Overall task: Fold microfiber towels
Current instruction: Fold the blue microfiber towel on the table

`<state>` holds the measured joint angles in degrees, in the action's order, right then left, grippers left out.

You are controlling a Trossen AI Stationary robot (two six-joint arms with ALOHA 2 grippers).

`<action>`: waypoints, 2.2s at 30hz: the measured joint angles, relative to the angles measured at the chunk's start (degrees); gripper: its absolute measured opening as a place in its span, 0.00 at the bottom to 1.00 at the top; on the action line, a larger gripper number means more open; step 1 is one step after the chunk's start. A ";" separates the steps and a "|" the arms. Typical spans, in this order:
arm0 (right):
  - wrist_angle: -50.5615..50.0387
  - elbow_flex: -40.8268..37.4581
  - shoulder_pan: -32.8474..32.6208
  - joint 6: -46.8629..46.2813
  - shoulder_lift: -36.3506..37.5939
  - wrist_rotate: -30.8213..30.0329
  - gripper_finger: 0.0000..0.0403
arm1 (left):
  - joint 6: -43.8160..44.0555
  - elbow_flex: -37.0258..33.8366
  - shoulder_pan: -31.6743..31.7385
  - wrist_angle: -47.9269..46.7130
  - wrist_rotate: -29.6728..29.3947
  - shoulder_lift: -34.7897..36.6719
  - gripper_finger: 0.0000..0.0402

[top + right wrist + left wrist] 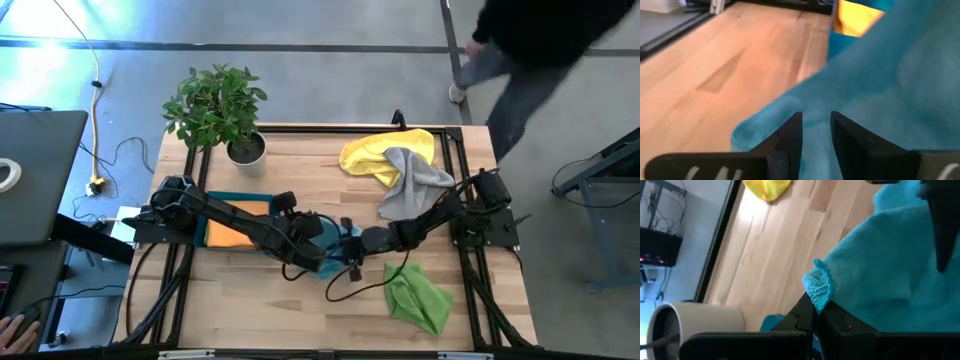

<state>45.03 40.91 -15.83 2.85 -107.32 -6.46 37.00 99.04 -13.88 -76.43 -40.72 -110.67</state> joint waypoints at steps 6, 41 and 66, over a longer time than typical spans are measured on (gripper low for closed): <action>-13.72 9.53 -0.79 -0.08 -4.88 2.23 0.30 | 1.81 -0.83 -0.01 -0.13 0.10 -0.01 0.00; -57.48 24.85 -7.46 3.20 6.48 -28.30 0.29 | -1.39 -0.83 -1.39 -1.68 5.74 -0.03 0.00; -81.33 24.83 -7.31 -9.87 12.49 -23.66 0.29 | -0.12 -0.83 -2.46 -1.30 10.14 -0.03 0.00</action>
<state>-36.30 65.73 -23.14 -7.02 -94.83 -30.12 36.88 98.21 -16.34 -77.73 -30.59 -110.69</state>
